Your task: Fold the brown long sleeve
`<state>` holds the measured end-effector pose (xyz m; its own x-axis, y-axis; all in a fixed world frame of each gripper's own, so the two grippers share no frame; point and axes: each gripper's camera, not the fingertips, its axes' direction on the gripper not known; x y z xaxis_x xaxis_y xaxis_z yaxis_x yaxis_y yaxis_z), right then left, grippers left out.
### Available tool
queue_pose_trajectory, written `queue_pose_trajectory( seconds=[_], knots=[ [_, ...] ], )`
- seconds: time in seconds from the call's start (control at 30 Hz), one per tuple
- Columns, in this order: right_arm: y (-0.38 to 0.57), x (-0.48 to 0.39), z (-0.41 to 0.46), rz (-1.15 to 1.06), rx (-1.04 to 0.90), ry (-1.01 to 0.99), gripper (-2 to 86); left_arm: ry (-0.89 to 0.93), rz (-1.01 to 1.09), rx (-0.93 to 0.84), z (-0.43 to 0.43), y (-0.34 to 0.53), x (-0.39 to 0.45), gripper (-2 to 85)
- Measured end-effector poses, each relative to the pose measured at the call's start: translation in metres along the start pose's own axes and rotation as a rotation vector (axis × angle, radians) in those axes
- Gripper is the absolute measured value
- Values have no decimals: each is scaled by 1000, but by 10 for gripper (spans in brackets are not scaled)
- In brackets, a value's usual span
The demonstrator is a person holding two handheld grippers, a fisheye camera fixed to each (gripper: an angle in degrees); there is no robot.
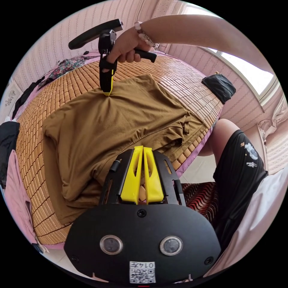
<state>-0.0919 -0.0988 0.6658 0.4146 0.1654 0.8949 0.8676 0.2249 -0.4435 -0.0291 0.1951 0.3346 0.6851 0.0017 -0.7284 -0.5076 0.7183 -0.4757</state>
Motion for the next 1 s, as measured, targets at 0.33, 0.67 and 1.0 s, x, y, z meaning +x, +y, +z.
queue_pose_trajectory(
  seconds=[0.33,0.67,1.0],
  knots=[
    [38,24,-3,108,189,68,1,23,12,45,-1,29,0,-4],
    [353,-21,73,621,524,-81,51,132,44,309,-46,70,32,53],
    [469,-9,138,762,420,-422,62,211,204,261,-28,22,79,165]
  ],
)
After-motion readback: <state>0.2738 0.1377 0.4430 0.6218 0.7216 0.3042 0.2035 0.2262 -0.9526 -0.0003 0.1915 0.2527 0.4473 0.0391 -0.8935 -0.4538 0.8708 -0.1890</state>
